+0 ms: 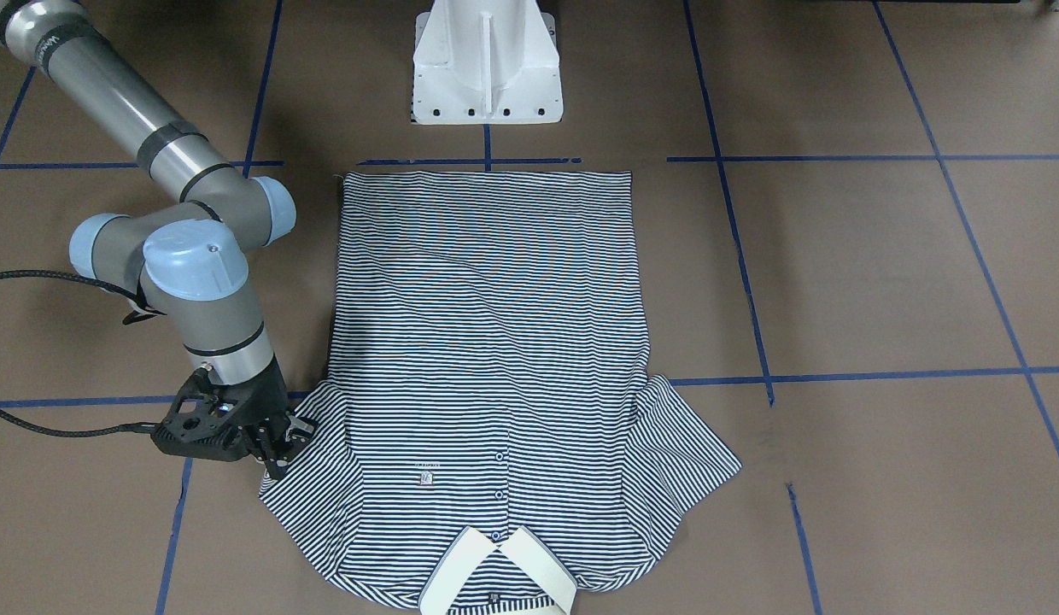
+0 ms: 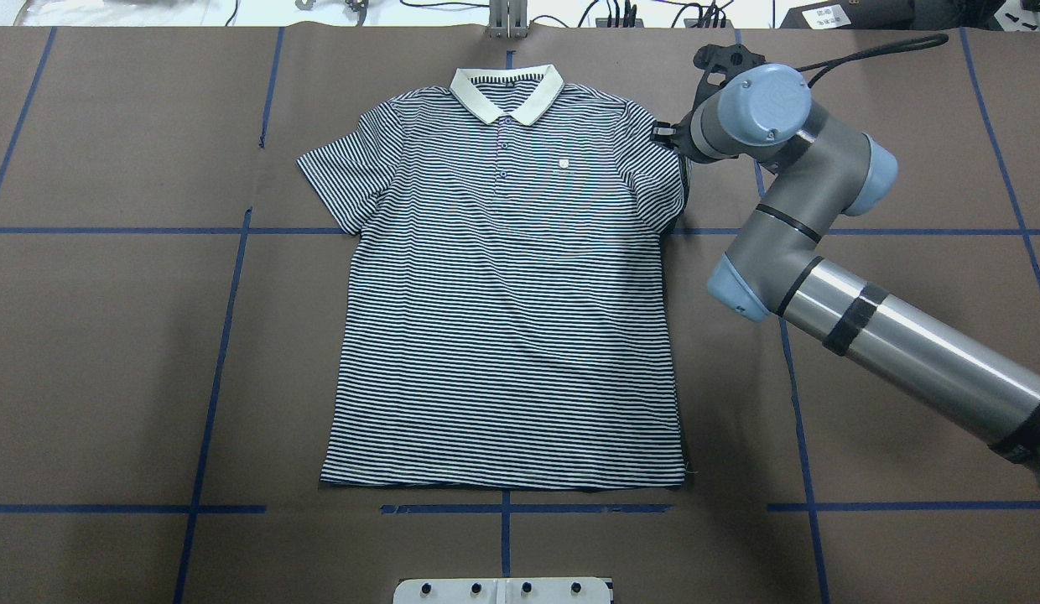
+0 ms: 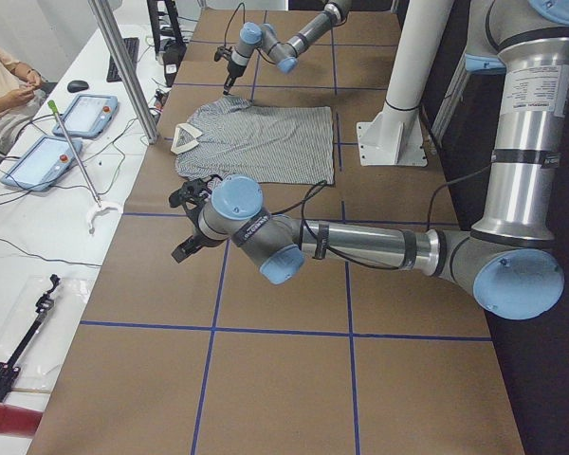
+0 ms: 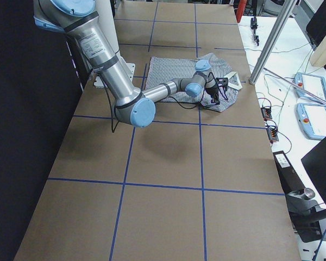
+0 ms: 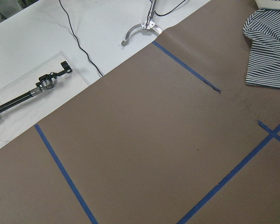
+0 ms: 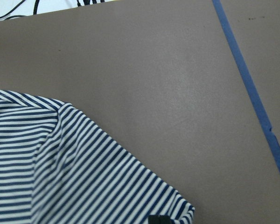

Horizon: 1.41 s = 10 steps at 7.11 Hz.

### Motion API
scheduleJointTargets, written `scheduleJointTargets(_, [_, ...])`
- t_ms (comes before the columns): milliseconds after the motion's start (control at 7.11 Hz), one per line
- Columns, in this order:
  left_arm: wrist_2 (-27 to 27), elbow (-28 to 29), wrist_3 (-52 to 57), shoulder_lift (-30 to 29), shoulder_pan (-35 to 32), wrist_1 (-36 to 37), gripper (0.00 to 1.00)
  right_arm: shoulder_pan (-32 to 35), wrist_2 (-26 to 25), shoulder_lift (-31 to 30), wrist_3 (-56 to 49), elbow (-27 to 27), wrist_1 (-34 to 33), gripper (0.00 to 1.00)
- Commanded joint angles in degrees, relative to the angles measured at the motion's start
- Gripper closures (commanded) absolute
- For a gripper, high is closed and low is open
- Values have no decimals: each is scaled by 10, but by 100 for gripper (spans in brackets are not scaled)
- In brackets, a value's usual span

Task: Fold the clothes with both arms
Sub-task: 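Move the right gripper over the sleeve nearest it, then press the right gripper on the sleeve, folding it onto the shirt body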

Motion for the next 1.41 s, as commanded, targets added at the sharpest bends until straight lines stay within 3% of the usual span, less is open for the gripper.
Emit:
scheduleJointTargets(0, [0, 0, -1, 0, -1, 0, 0, -35, -51, 69, 93, -1, -78, 100])
scheduleJointTargets(422, [1, 2, -3, 1, -1, 0, 0, -87, -106, 102, 120, -4, -88, 100])
scheduleJointTargets(562, [1, 3, -7, 0, 0, 1, 0, -93, -117, 102, 117, -8, -87, 34])
scheduleJointTargets(703, [2, 3, -8, 0, 0, 0, 0, -92, -118, 103, 115, -9, -87, 7])
scheduleJointTargets(984, [3, 2, -9, -1, 0, 1, 0, -83, -109, 114, 86, -9, -92, 0])
scheduleJointTargets(1266, [7, 2, -85, -8, 29, 2, 0, -21, 27, 91, -13, 7, -90, 0])
